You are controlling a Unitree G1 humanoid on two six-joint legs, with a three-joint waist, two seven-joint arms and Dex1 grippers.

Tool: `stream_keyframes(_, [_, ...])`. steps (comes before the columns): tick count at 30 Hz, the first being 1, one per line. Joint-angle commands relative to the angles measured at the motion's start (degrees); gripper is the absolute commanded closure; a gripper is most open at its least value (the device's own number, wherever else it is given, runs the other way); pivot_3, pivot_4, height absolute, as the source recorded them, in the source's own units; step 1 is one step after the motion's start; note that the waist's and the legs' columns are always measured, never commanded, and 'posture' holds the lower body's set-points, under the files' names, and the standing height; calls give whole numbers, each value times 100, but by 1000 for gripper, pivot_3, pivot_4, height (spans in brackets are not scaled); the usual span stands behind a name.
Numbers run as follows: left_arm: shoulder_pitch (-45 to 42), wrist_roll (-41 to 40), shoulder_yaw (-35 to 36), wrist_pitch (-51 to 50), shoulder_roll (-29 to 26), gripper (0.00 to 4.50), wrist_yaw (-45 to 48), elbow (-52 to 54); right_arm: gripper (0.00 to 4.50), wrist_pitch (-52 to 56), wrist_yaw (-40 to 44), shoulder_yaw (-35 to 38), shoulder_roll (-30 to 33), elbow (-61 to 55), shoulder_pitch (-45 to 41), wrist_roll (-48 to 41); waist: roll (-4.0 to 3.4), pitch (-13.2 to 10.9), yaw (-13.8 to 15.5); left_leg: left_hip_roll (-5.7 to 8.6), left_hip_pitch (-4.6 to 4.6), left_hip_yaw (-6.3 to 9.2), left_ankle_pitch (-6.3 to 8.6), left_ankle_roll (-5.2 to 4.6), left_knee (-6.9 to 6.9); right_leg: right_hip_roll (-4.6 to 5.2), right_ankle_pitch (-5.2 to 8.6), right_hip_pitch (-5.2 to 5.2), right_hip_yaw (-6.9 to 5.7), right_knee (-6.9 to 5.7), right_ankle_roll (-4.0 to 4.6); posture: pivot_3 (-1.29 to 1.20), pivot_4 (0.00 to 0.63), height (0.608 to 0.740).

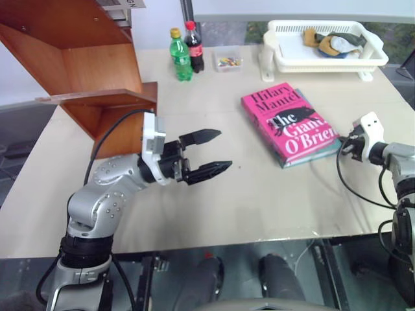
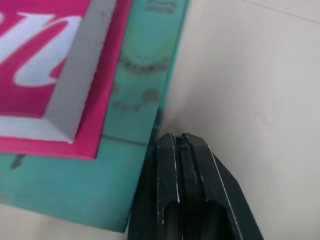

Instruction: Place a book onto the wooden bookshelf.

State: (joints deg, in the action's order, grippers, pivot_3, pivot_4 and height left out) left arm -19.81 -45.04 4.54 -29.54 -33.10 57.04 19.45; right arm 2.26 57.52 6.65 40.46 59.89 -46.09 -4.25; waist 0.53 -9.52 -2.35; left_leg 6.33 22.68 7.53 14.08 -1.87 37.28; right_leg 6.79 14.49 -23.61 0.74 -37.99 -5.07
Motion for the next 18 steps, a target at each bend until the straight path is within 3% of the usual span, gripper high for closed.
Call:
stream_keyframes(1, [-77,-11,104,72,3,0,-17,1,4401,429,641,94,94,-1140,488,-446,0,0,8,-1,0,2,0,0,2,0,0,0,-2,0,0,0,150,740])
stream_keyframes(8, [-112,128,30,16,46,0,-178,-146,4401,1020,478,189,259,-2623,1304,-663,-1,1,16,1,2,1,1,-1,9,1,-3,0,0,-3,-4,0,150,740])
stream_keyframes(11, [-189,225,45,-276,186,0,-829,-269,4401,1086,124,260,325,-2934,1420,-598,-1,1,20,-1,1,0,1,-1,10,-1,-5,1,0,-4,-2,0,150,740])
stream_keyframes(14, [-399,-23,218,-1186,362,0,-1845,-444,4401,1581,-58,547,440,-4204,2017,-876,-2,1,89,0,5,5,1,-2,12,0,-6,1,-2,-3,-3,0,150,740])
stream_keyframes(17, [-662,-495,287,-2192,258,0,-2084,-641,4401,2119,-372,894,459,-5561,2680,-1152,-2,1,162,-1,12,7,2,-2,12,-1,-6,-7,-2,-4,-4,0,150,740])
stream_keyframes(18, [-773,-668,392,-2303,383,0,-2146,-812,4171,2419,-557,1138,420,-6211,3005,-1321,-2,1,174,0,15,9,2,-2,12,0,-6,-9,-2,-4,-4,0,150,740])
